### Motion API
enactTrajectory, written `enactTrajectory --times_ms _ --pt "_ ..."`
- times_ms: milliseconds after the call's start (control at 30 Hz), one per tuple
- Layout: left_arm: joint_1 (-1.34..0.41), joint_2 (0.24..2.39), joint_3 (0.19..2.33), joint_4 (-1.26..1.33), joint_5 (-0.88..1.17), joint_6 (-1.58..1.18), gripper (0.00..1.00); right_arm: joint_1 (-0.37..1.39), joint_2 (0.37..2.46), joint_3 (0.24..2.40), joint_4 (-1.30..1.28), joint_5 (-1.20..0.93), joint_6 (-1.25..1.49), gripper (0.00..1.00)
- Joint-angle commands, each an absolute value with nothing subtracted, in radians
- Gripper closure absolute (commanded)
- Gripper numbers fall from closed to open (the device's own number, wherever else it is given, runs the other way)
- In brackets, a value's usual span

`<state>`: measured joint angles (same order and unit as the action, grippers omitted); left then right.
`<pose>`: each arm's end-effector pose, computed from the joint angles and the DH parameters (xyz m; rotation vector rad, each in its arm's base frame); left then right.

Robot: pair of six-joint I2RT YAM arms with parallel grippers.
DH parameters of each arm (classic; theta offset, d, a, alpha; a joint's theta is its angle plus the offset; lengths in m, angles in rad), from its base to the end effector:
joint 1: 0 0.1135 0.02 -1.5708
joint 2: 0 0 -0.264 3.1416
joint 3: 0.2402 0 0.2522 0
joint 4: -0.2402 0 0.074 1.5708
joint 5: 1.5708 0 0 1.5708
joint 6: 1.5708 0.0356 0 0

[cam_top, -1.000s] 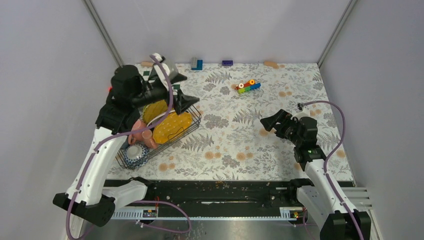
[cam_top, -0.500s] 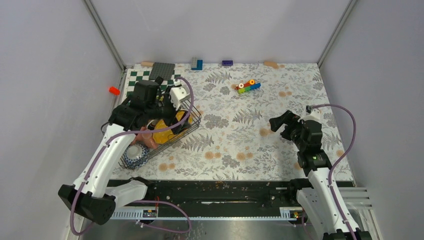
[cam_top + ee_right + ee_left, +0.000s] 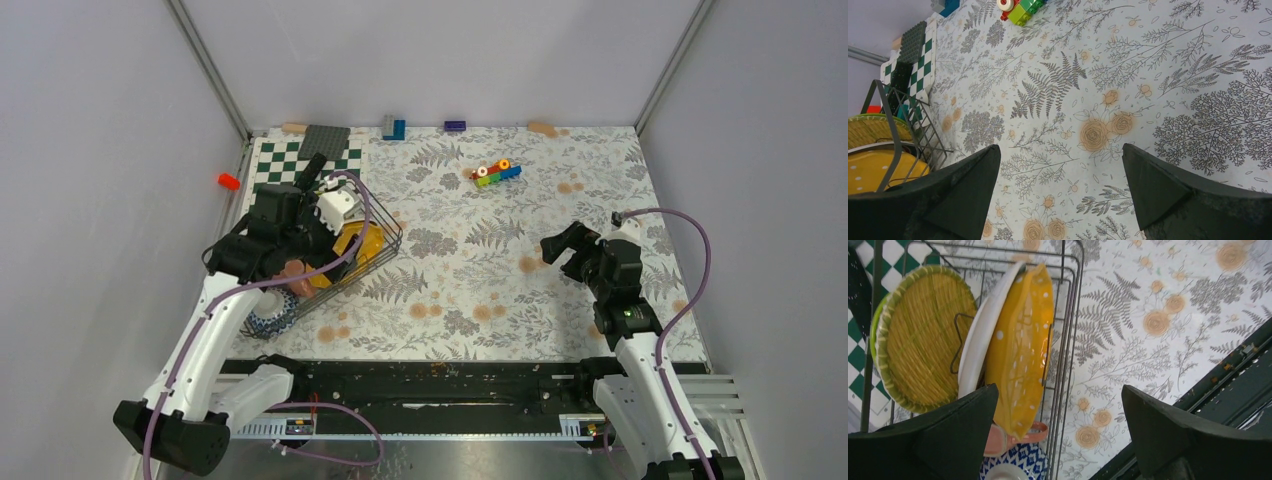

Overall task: Unload the mixed dishes from the dish rack
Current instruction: Pick up the plate from the dish rack.

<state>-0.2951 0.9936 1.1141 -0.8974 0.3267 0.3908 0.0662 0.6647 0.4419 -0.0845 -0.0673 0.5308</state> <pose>0.1772 -0.0658 0.3482 0.9290 2.1261 -0.3347 0.1682 0.0136 0.2476 0.3927 1.8638 0.4711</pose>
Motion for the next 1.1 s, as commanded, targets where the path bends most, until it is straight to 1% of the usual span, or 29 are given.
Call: enactTrajectory --times_ms 0,267,567,800,933,1067 --pt "-0.291 0.964 1.063 -0.859 0.25 0.43 0.01 0.064 0.659 0.444 -0.059 -0.044 0.516 0.01" --pt "-0.29 0.955 1.016 -0.79 0.155 0.458 0.01 0.064 0.653 0.441 -0.062 -0.031 0.514 0.01" --pt "-0.288 0.953 0.954 -0.721 0.15 0.487 0.01 0.064 0.662 0.44 -0.059 -0.029 0.514 0.01" --pt "-0.279 0.975 0.916 -0.626 0.16 0.509 0.01 0.064 0.655 0.438 -0.061 -0.026 0.512 0.01" --pt "-0.258 0.992 0.894 -0.565 0.21 0.519 0.01 0.064 0.662 0.435 -0.053 -0.027 0.513 0.01" --pt "-0.258 1.004 0.896 -0.585 0.274 0.524 0.04 0.064 0.67 0.434 -0.044 -0.053 0.515 0.01"
